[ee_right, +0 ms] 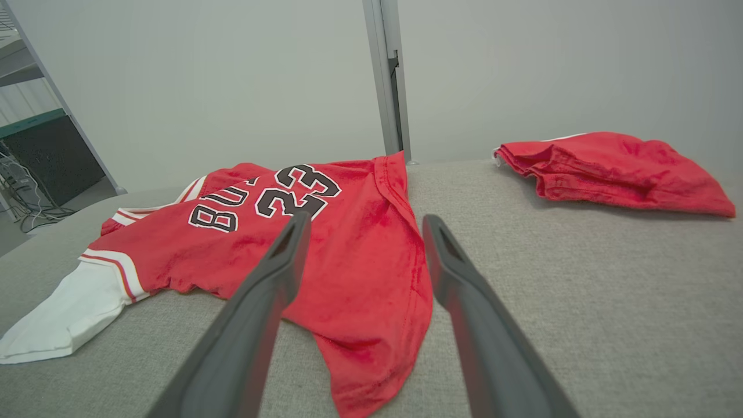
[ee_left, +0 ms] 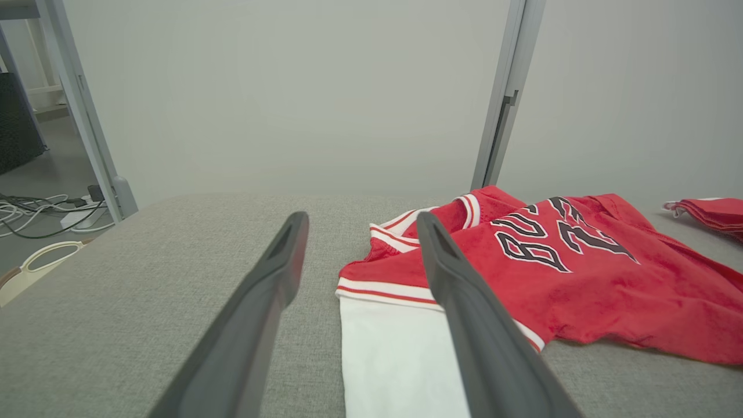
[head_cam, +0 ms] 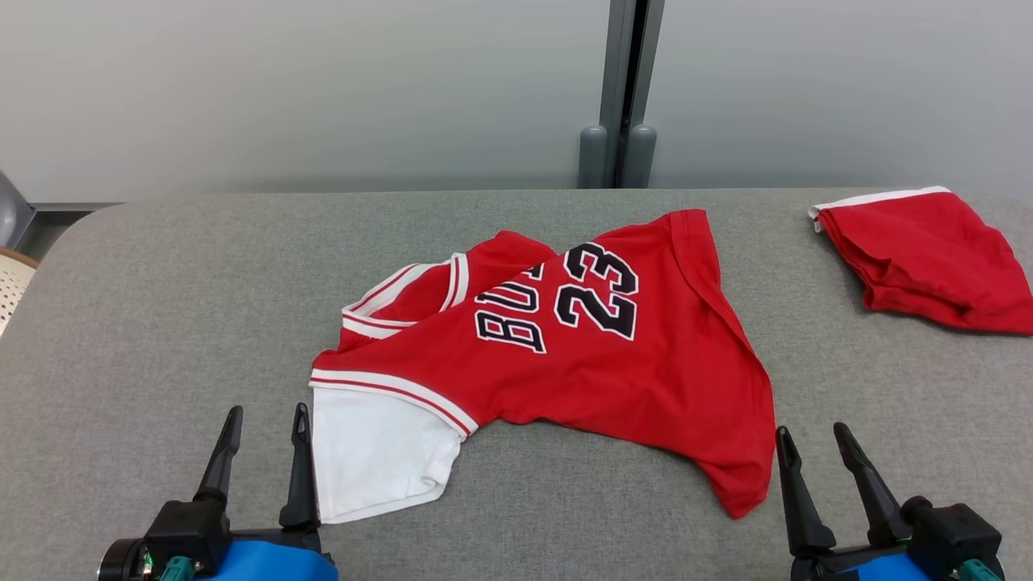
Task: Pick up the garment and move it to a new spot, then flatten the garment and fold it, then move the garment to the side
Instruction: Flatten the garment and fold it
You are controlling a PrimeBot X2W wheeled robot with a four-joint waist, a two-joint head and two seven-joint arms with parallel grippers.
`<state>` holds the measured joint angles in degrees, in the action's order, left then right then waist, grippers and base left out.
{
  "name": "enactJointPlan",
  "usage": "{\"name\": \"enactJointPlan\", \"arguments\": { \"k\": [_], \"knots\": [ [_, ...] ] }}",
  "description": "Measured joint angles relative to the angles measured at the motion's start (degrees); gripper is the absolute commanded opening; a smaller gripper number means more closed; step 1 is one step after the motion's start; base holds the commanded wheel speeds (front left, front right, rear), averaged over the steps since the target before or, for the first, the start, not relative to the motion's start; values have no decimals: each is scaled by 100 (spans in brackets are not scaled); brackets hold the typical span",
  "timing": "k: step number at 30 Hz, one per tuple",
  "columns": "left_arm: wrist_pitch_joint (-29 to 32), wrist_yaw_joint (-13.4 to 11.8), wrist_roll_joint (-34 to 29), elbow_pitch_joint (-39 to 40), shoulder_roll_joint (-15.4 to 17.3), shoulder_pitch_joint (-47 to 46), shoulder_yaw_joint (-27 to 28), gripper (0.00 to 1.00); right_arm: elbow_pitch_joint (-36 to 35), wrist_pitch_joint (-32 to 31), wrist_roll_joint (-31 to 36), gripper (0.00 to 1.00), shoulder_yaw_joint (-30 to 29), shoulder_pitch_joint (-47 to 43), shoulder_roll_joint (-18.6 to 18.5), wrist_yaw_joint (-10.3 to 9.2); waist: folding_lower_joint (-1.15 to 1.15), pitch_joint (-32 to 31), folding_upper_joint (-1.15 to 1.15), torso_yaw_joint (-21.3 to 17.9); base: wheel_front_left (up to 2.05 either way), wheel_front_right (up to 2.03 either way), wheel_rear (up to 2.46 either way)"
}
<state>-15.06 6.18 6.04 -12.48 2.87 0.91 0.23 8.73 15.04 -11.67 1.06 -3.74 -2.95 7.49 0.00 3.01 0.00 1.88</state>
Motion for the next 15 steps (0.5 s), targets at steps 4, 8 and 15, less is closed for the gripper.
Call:
{"name": "enactJointPlan", "arguments": {
  "k": [4,8,15],
  "knots": [
    [0,0,0,-23,0,0,3,100,9,0,-1,100,-13,1,1,0,0,28,0,-10,0,0,0],
    [0,2,1,-122,0,-26,-1,100,267,0,45,100,-88,53,1,0,0,83,0,-27,0,0,0],
    [-1,37,-10,-583,-1,-236,-108,100,1061,0,172,100,-82,449,2,0,0,212,0,-57,0,0,0]
  ]
}}
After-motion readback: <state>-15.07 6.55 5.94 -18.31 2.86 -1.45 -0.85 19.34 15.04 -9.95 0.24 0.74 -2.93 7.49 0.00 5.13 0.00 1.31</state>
